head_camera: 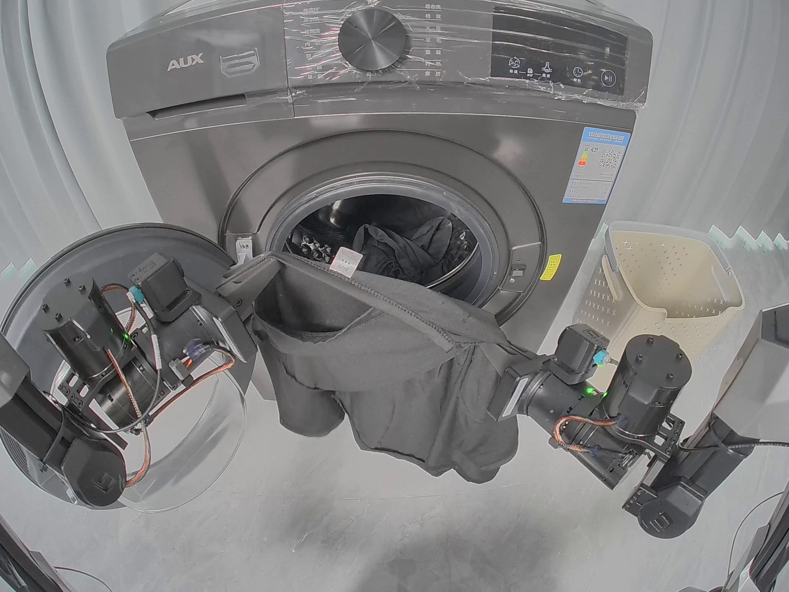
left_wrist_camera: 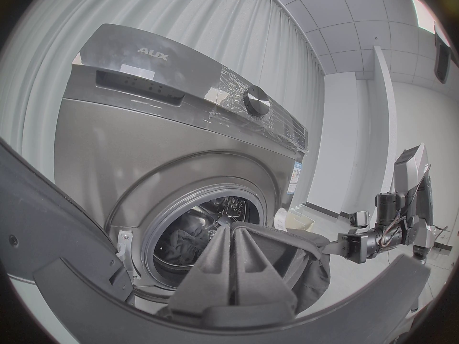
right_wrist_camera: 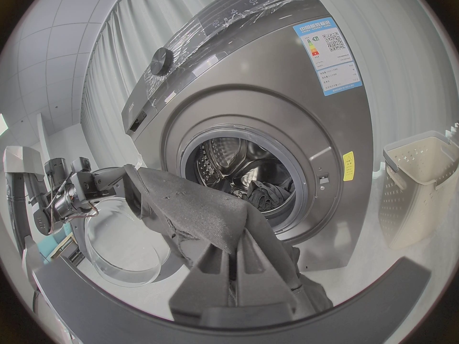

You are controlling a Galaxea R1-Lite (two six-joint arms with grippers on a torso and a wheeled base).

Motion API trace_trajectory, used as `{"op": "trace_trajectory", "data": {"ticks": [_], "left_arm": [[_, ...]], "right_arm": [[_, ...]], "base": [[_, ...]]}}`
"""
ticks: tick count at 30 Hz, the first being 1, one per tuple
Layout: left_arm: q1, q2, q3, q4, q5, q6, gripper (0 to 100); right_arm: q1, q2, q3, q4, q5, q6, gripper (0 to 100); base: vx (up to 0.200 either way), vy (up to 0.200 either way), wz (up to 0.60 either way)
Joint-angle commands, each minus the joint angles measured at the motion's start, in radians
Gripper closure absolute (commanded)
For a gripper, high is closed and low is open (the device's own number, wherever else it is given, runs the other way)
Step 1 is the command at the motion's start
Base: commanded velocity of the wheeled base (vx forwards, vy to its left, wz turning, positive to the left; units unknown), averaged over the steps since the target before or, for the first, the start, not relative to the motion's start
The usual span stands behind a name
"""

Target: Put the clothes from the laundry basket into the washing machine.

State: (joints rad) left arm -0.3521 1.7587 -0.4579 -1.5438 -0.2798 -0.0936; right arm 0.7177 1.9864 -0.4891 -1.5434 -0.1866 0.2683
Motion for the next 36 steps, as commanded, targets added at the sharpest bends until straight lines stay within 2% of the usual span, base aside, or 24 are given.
{"op": "trace_trajectory", "data": {"ticks": [1, 7, 12, 17, 23, 26, 31, 36], "left_arm": [[0.002, 0.008, -0.005, -0.001, 0.007, 0.003, 100], [-0.001, 0.028, 0.004, -0.002, 0.011, 0.012, 100], [-0.001, 0.053, 0.001, -0.004, 0.011, 0.034, 100], [-0.001, 0.051, -0.005, -0.004, 0.011, 0.034, 100], [-0.001, 0.050, -0.010, -0.004, 0.024, 0.034, 100], [-0.002, 0.047, -0.010, -0.004, 0.030, 0.034, 100], [-0.011, 0.045, 0.010, -0.004, 0.025, 0.035, 100], [-0.048, 0.077, 0.087, -0.004, 0.011, 0.035, 100]], "right_arm": [[-0.003, -0.021, -0.034, -0.001, -0.001, -0.004, 100], [-0.014, -0.067, -0.083, -0.001, -0.002, -0.001, 100], [-0.003, -0.100, -0.058, 0.000, 0.004, 0.005, 100], [-0.032, -0.078, -0.055, 0.000, 0.013, -0.006, 100], [-0.024, -0.050, 0.020, 0.002, 0.015, -0.014, 100], [-0.026, -0.024, 0.037, 0.000, 0.015, -0.035, 100], [-0.024, -0.009, 0.011, 0.000, 0.012, -0.043, 100], [-0.026, -0.012, -0.062, 0.000, -0.030, -0.041, 100]], "base": [[0.000, 0.000, 0.00], [0.000, 0.000, 0.00], [0.000, 0.000, 0.00], [0.000, 0.000, 0.00], [0.000, 0.000, 0.00], [0.000, 0.000, 0.00], [0.000, 0.000, 0.00], [0.000, 0.000, 0.00]]}}
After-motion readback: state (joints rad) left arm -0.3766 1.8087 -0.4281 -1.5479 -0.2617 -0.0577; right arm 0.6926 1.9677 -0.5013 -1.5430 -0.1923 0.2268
